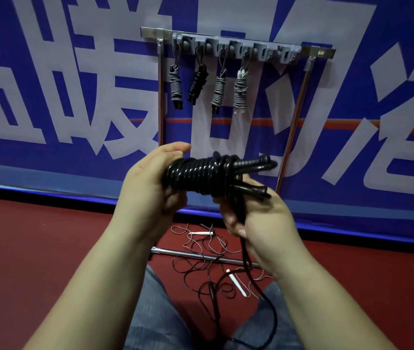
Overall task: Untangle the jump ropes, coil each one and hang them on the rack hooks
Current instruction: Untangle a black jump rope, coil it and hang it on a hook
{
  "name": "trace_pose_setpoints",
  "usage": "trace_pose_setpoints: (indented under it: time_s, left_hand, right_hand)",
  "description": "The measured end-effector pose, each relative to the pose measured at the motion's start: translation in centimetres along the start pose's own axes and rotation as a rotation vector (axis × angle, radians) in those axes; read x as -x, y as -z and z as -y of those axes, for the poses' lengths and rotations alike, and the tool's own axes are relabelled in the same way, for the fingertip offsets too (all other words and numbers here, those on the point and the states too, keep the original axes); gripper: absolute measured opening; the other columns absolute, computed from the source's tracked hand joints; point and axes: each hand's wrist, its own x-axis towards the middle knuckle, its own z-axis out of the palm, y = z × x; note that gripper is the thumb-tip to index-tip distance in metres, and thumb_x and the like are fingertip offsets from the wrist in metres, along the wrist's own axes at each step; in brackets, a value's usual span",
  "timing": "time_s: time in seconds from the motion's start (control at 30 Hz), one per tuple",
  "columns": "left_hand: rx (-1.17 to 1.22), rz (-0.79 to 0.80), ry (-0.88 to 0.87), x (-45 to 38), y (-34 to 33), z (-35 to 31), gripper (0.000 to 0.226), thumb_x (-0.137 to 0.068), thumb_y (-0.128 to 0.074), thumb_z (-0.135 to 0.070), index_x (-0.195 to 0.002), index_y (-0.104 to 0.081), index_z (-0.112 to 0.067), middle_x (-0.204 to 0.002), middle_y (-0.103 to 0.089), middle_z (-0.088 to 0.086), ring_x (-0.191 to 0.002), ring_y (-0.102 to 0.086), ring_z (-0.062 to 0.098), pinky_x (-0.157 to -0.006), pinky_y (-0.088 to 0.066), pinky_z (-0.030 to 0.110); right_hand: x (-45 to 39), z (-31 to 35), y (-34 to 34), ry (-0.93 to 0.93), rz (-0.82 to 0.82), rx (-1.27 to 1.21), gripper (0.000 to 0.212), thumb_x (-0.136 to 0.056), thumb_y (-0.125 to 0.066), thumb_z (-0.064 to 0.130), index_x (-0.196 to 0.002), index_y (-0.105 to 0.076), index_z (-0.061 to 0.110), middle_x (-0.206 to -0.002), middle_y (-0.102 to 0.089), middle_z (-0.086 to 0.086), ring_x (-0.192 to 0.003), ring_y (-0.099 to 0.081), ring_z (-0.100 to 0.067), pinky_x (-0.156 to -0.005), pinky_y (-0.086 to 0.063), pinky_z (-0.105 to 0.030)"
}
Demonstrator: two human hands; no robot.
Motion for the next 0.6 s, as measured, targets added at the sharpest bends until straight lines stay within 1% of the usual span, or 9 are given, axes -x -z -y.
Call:
trace_pose_setpoints:
  time_s: [0.07,0.13,0.27,0.3,0.33,0.4,0.43,0.5,0.6]
  left_hand:
    - [0.015,-0.070,-0.012,-0.2,0.0,0.1,0.023,-0.092,-0.042,-0.008,-0.080,-0.060,-0.014,-0.043,-0.027,-0.005,-0.029,-0.019,0.004,-0.033,-0.014,0.012]
    - [0.023,-0.115,-0.016,-0.5,0.2,0.1,0.022,-0.092,-0.042,-0.009,-0.078,-0.059,-0.015,-0.039,-0.027,-0.007,-0.029,-0.019,0.004,-0.033,-0.015,0.013]
    - [-0.032,-0.124,-0.066,-0.3,0.0,0.0,0.022,-0.092,-0.042,-0.008,-0.079,-0.060,-0.015,-0.044,-0.029,-0.004,-0.031,-0.019,0.006,-0.035,-0.015,0.014]
    - [-0.037,-0.125,-0.073,-0.3,-0.1,0.0,0.023,-0.092,-0.042,-0.007,-0.080,-0.060,-0.015,-0.044,-0.029,-0.004,-0.032,-0.019,0.006,-0.036,-0.015,0.014]
    - [-0.032,-0.124,-0.074,-0.2,-0.1,0.0,0.023,-0.092,-0.042,-0.007,-0.081,-0.060,-0.015,-0.042,-0.028,-0.005,-0.032,-0.019,0.006,-0.036,-0.014,0.015]
    - [-0.016,-0.127,-0.074,0.0,-0.1,0.0,0.022,-0.092,-0.042,-0.007,-0.081,-0.060,-0.014,-0.041,-0.028,-0.006,-0.032,-0.019,0.006,-0.037,-0.014,0.016]
    - [-0.020,-0.136,-0.088,0.2,-0.2,-0.1,0.022,-0.092,-0.042,-0.007,-0.081,-0.060,-0.014,-0.041,-0.030,-0.006,-0.032,-0.020,0.006,-0.037,-0.014,0.016]
    - [-0.080,-0.168,-0.161,0.5,-0.4,-0.2,0.024,-0.091,-0.042,-0.002,-0.079,-0.060,-0.013,-0.045,-0.039,-0.006,-0.034,-0.024,0.007,-0.036,-0.016,0.013]
    - [-0.206,-0.184,-0.330,0.7,-0.8,-0.6,0.030,-0.091,-0.043,0.001,-0.074,-0.061,-0.016,-0.047,-0.042,-0.011,-0.038,-0.030,0.005,-0.036,-0.023,0.013]
  right_hand:
    - [0.0,0.0,-0.2,0.026,-0.043,0.026,0.044,-0.100,-0.033,0.026,-0.070,-0.063,0.015,-0.043,-0.041,0.004,-0.035,-0.028,-0.003,-0.038,-0.024,-0.015]
    - [0.1,0.0,-0.3,0.061,-0.041,0.106,0.036,-0.099,-0.033,0.020,-0.079,-0.062,0.012,-0.046,-0.043,0.004,-0.036,-0.028,-0.004,-0.039,-0.026,-0.014]
    - [0.0,-0.1,0.0,0.052,-0.018,0.193,0.034,-0.096,-0.034,0.014,-0.089,-0.058,-0.009,-0.049,-0.041,0.001,-0.038,-0.028,-0.006,-0.041,-0.027,-0.016]
    - [0.0,-0.1,0.1,0.038,-0.013,0.171,0.034,-0.096,-0.034,0.013,-0.090,-0.059,-0.009,-0.049,-0.042,0.001,-0.039,-0.027,-0.007,-0.040,-0.026,-0.016]
    - [0.0,0.0,0.1,0.026,-0.006,0.136,0.034,-0.096,-0.034,0.013,-0.088,-0.063,-0.003,-0.047,-0.042,0.001,-0.039,-0.026,-0.007,-0.039,-0.025,-0.016]
    - [-0.1,0.0,0.0,0.017,0.013,0.089,0.040,-0.097,-0.034,0.014,-0.078,-0.068,0.018,-0.047,-0.043,0.002,-0.040,-0.027,-0.008,-0.039,-0.024,-0.016]
    - [-0.1,0.0,-0.1,0.019,0.017,0.099,0.044,-0.097,-0.034,0.015,-0.071,-0.068,0.024,-0.047,-0.043,0.002,-0.041,-0.028,-0.009,-0.040,-0.024,-0.016]
    - [0.0,0.1,-0.1,0.009,0.020,0.153,0.043,-0.096,-0.034,0.015,-0.065,-0.063,0.024,-0.047,-0.045,0.003,-0.042,-0.032,-0.007,-0.042,-0.029,-0.016]
    - [0.2,0.1,-0.1,-0.010,0.092,0.129,0.027,-0.095,-0.038,0.014,-0.070,-0.047,0.010,-0.052,-0.046,0.002,-0.040,-0.031,-0.006,-0.045,-0.028,-0.019]
